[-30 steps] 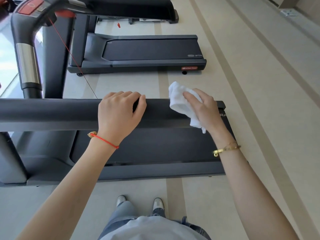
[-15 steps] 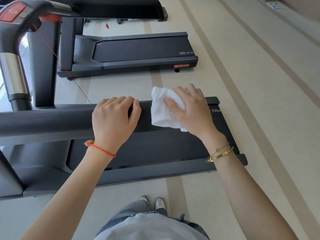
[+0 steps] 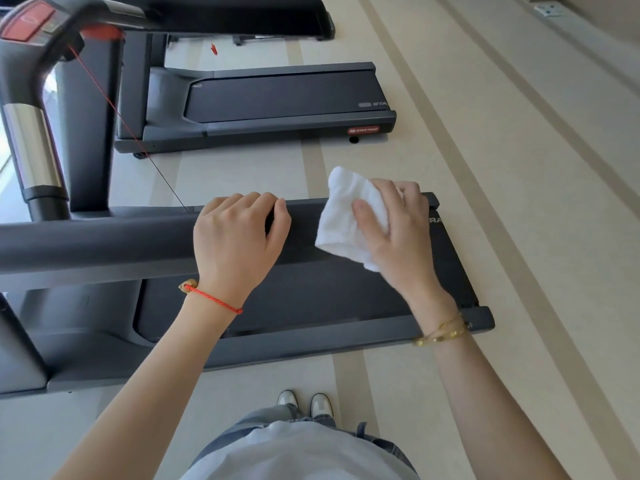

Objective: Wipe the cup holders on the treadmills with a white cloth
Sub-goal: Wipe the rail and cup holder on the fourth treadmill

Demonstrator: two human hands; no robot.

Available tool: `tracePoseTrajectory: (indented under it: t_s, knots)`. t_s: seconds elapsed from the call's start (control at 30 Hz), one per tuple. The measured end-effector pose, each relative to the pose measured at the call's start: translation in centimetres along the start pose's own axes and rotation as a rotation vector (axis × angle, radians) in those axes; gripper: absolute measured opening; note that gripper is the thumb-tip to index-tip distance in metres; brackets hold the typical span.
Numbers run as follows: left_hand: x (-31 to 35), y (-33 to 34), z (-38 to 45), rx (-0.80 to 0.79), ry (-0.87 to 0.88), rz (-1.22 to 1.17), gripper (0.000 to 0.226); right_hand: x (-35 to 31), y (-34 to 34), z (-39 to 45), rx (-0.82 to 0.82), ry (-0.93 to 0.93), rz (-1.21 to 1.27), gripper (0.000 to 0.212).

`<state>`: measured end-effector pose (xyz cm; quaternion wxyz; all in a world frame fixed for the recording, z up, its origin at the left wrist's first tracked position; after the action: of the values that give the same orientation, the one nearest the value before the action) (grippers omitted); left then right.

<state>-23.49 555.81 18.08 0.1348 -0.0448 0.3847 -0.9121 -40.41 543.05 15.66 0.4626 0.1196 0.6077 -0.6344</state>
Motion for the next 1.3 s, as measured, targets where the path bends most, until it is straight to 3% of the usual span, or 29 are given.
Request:
tracePoseTrajectory:
  t_s: [0.13, 0.23, 0.37, 0.5, 0.63, 0.73, 0.9, 1.0, 1.13, 1.2, 1.3]
  knots:
    - [0.0, -0.1, 0.1, 0.003, 0.002, 0.001, 0.048, -2.1, 0.4, 0.1, 0.079, -0.182, -0.283, 0.042]
    - [0.0, 0.0, 0.1, -0.009, 0.001, 0.006, 0.047, -3.2, 1.1, 2.6, -0.105, -0.177, -0.310, 0.043]
    - [0.0, 0.0, 0.0, -0.010, -0.002, 0.013, 0.046, -2.7, 2.2, 4.9, -0.428, -0.018, -0.153, 0.043]
    - [0.0, 0.0, 0.0, -0.008, -0.010, 0.019, 0.046, -1.0, 1.6, 4.8, -0.486, 0.133, 0.141, 0.035]
    - [0.1, 0.1, 0.0, -0.020, -0.016, 0.014, 0.046, 1.3, 0.8, 3.8, -0.419, 0.263, 0.415, 0.040]
    - [0.1, 0.1, 0.0, -0.030, -0.014, 0.005, 0.046, 2.5, 0.7, 2.9, -0.308, 0.308, 0.452, 0.040]
    - [0.1, 0.0, 0.0, -0.016, -0.011, 0.016, 0.046, 2.3, 0.2, 0.2, -0.005, 0.114, 0.288, 0.034]
    - [0.1, 0.0, 0.0, -0.011, -0.011, 0.019, 0.045, 0.9, 0.1, 0.1, 0.024, -0.004, 0.082, 0.041]
    - [0.2, 0.0, 0.1, -0.013, -0.010, 0.027, 0.045, -1.4, 0.9, 3.0, -0.165, -0.107, -0.145, 0.041]
    - [0.1, 0.0, 0.1, -0.016, -0.009, 0.032, 0.044, -1.5, 1.5, 4.3, -0.333, -0.072, -0.096, 0.032]
    - [0.1, 0.0, 0.0, -0.020, -0.014, 0.034, 0.044, -0.9, 1.7, 4.8, -0.480, 0.041, 0.080, 0.038]
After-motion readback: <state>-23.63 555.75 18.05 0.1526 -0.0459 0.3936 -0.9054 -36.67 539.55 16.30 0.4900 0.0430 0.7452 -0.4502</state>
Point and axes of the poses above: each hand's wrist, its own z-axis towards the middle knuckle, its own y-axis out of the palm, x = y × z, the point moved 6 cm from there along z, towards the middle knuckle, and after that the axes turned 8 degrees about y, right-handed, at the moved point
